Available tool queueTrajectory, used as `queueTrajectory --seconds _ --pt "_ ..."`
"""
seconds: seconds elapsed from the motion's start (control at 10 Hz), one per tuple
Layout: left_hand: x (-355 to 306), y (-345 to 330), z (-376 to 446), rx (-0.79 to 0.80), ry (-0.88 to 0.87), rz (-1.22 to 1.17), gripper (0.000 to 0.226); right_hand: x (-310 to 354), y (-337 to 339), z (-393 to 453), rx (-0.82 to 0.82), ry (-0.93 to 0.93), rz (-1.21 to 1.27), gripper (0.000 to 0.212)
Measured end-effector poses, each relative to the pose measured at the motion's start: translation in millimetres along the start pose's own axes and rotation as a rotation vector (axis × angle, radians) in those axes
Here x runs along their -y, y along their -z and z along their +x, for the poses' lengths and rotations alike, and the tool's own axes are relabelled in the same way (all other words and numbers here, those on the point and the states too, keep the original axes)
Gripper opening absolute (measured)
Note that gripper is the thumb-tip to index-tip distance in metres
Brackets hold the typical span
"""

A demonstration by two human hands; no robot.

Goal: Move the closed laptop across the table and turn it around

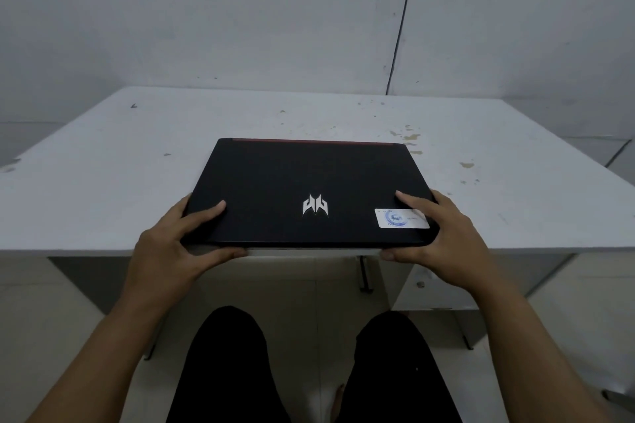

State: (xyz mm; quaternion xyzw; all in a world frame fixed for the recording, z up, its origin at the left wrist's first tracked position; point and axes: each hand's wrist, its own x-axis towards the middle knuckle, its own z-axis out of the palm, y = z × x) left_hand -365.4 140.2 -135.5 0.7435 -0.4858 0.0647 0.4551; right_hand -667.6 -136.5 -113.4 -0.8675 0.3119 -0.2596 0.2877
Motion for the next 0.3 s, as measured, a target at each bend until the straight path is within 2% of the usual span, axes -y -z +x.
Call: queueTrajectory --seconds 0.1,0.2,0.3 --pt "-7 9 7 0.042 0.091 0.024 0.087 10 11 6 0.128 -0.065 -0.027 0.113" --pt "-25 19 27 0.158 0.239 0.112 0.113 35 26 20 0.265 -0.119 -0.117 0.121" --pt "-52 20 57 0.161 0.222 0.106 0.117 62 38 35 0.160 -0.043 -0.085 0.102"
